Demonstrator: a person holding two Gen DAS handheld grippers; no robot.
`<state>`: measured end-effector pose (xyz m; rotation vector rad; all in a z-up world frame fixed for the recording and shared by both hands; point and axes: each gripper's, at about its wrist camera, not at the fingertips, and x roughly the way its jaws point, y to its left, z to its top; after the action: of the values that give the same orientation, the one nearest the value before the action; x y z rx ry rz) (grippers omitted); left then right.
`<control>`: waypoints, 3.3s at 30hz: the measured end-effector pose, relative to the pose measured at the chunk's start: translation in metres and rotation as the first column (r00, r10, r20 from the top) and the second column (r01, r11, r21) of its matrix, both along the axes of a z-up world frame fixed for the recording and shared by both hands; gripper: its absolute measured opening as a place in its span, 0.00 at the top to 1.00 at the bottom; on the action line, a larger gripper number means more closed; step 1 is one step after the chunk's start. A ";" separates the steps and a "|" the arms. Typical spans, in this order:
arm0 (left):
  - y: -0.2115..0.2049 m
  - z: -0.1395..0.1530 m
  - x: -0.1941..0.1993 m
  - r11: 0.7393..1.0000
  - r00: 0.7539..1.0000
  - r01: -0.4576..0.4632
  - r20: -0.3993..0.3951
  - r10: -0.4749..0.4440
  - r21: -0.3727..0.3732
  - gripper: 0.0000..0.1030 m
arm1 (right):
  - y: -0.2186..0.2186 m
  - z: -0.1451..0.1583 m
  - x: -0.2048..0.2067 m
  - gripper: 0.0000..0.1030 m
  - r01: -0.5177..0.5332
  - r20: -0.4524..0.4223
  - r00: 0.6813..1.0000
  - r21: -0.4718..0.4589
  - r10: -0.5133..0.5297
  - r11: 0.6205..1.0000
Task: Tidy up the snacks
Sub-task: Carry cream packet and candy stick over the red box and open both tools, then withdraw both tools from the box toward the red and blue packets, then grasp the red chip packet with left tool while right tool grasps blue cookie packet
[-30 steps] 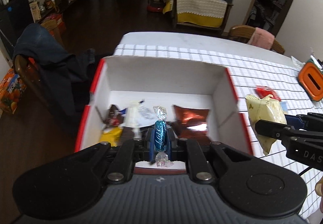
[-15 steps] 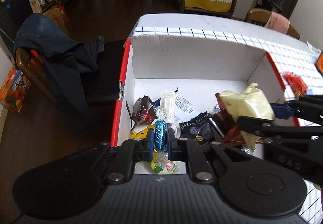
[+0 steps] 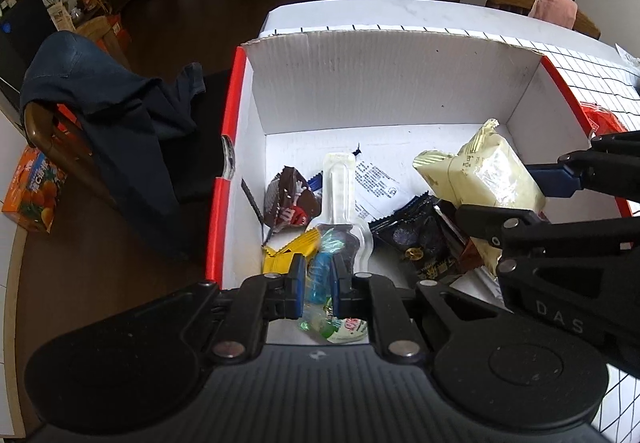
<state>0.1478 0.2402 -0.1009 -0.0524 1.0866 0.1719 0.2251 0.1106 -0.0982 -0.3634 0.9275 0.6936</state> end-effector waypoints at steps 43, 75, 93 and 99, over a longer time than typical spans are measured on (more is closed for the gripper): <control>-0.145 0.096 -0.014 0.982 0.937 0.182 0.312 -0.157 -0.053 0.18 | -0.208 0.077 -0.034 0.11 0.232 0.044 0.967 0.251 -0.251 0.940; -0.319 0.026 0.111 0.993 0.981 0.116 0.158 -0.113 -0.010 0.17 | -0.351 -0.084 0.118 0.18 0.301 -0.055 0.953 0.052 -0.299 0.952; -0.347 0.004 0.182 0.992 0.992 0.124 0.009 -0.124 -0.025 0.17 | -0.352 -0.092 0.133 0.57 0.249 -0.102 0.965 0.062 -0.242 0.966; -0.372 -0.006 0.219 0.990 0.990 0.132 -0.051 -0.134 -0.041 0.17 | -0.382 -0.082 0.133 0.58 0.279 -0.125 0.956 0.110 -0.265 0.954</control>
<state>0.3670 -0.1320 -0.1064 -0.0094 1.1434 0.0329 0.3584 -0.2717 -0.1805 -0.0816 1.0090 0.5181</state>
